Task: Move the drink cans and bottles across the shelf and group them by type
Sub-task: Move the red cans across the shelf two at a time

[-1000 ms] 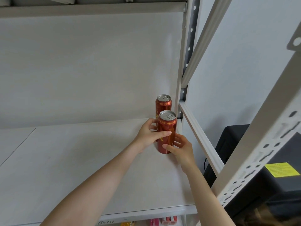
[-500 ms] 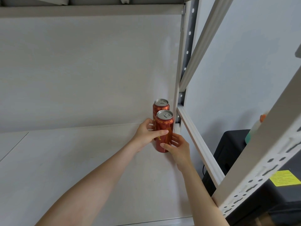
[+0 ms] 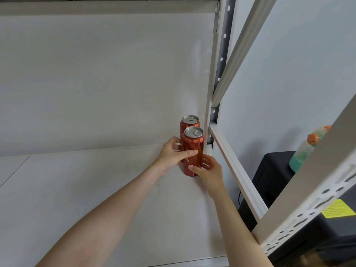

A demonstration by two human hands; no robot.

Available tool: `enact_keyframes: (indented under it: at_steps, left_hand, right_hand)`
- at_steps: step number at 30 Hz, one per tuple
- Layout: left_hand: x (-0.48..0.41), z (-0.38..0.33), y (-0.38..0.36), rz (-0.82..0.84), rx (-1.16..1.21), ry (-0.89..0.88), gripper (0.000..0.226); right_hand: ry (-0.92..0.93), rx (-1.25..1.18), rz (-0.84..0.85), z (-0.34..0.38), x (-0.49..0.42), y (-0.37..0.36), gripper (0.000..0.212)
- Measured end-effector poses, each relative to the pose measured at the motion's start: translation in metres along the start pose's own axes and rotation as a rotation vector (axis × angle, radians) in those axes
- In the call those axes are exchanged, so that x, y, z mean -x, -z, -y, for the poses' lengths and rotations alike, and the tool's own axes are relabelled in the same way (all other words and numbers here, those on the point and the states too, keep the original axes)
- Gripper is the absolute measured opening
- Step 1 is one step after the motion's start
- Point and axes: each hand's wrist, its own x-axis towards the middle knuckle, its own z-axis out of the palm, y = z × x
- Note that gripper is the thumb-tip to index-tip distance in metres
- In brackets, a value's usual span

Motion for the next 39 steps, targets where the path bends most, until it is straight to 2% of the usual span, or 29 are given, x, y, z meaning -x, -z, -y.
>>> enact_keyframes:
  at_steps: [6, 10, 12, 16, 22, 27, 34, 39]
  left_hand:
    - [0.004, 0.004, 0.006, 0.018, -0.033, -0.016, 0.056]
    - [0.017, 0.013, 0.021, 0.001, -0.125, -0.017, 0.047]
    - [0.024, 0.017, 0.032, -0.04, -0.186, -0.013, 0.049]
    - [0.04, 0.021, 0.053, -0.131, -0.29, -0.027, 0.05]
    - [0.08, 0.032, 0.094, -0.232, -0.829, -0.315, 0.052]
    - [0.117, 0.04, 0.113, -0.223, -1.176, -0.432, 0.058]
    - [0.164, 0.048, 0.133, -0.171, -1.325, -0.465, 0.062]
    - [0.195, 0.052, 0.149, -0.167, -1.348, -0.448, 0.064]
  right_hand:
    - [0.002, 0.075, -0.029, 0.002, 0.003, -0.001, 0.059]
    - [0.0, 0.177, -0.088, 0.006, 0.01, -0.004, 0.06]
    - [0.016, 0.25, -0.132, 0.008, 0.017, -0.006, 0.059]
    - [0.049, 0.523, -0.184, 0.012, 0.038, -0.01, 0.071]
    - [0.306, 1.057, -0.211, 0.016, 0.089, -0.018, 0.077]
    - [0.325, 1.306, -0.176, 0.018, 0.127, -0.028, 0.079]
    - [0.298, 1.429, -0.167, 0.024, 0.178, -0.04, 0.079]
    - [0.309, 1.476, -0.152, 0.03, 0.21, -0.049, 0.079]
